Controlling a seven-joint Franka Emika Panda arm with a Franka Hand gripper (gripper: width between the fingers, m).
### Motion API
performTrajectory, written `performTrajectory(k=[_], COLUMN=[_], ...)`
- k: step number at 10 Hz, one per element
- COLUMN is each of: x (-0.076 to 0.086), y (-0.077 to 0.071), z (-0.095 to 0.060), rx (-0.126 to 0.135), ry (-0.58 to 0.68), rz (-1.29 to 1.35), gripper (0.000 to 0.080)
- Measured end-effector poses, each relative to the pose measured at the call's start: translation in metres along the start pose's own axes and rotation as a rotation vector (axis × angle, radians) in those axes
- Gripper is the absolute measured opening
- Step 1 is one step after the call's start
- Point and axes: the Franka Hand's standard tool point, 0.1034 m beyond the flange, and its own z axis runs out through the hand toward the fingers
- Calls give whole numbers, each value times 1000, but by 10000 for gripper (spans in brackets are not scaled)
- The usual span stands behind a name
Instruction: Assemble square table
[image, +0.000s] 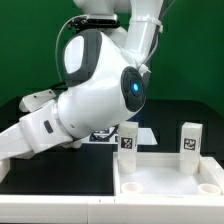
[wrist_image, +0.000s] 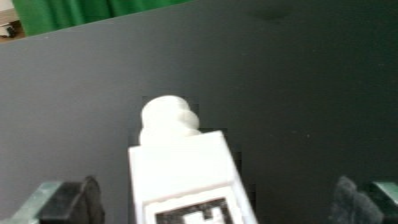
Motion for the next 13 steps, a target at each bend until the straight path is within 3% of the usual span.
performTrajectory(k=[2,3,4,6,8,10,11,13], x=[0,0,0,-1,-25,-55,-61,-61], y=[0,0,0,0,-3,7,15,16], z=[0,0,0,-1,-29,-60,-66,-62], rx=[0,0,0,2,35,44,28,31], ry=[0,0,0,0,-15,51,126,219], rz=[0,0,0,-3,-1,-16,0,3], gripper=[404,404,281,281,281,281,281,282])
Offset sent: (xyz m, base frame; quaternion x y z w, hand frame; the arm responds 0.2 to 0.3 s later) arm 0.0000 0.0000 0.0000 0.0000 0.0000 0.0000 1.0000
